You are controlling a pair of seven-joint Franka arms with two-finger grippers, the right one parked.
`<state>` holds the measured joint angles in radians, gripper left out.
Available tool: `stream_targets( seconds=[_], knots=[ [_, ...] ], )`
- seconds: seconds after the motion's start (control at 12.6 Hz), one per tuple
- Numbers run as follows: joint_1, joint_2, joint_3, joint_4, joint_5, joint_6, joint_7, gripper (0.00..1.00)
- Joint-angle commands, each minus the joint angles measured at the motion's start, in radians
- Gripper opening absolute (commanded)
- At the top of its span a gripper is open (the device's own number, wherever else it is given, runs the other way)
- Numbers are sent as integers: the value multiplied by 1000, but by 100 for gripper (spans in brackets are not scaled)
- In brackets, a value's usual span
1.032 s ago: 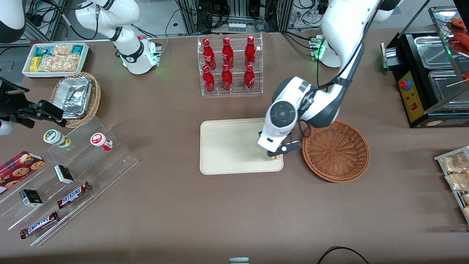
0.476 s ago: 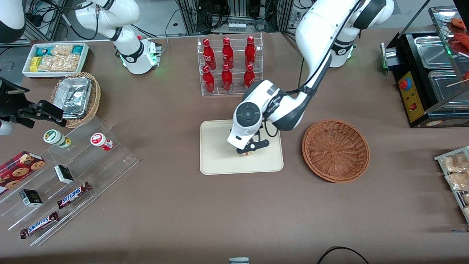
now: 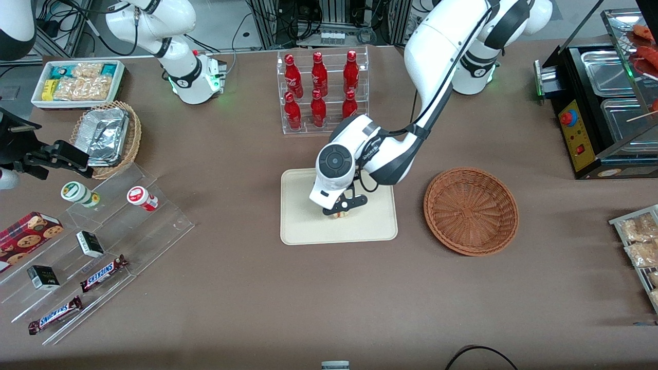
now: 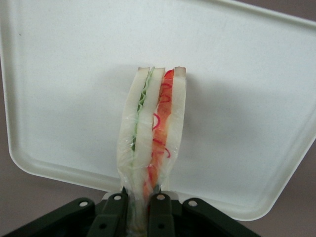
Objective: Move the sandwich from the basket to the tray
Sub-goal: 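Lower the sandwich onto the tray and open the left gripper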
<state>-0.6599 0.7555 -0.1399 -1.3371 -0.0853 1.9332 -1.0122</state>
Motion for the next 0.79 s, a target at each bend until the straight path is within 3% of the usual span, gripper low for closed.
stream_targets(
  seconds=[0.0,0.24,0.32,0.4,0.48,0.71],
  knots=[
    [-10,47,11,41,4,39,-20,7],
    [-10,53,11,36,38,43,-28,10],
    [-12,54,11,33,39,44,-26,16],
    [-10,57,11,33,38,46,-28,42],
    [-10,58,11,35,36,47,-28,99],
    [-4,33,10,41,35,38,-26,100]
  ],
)
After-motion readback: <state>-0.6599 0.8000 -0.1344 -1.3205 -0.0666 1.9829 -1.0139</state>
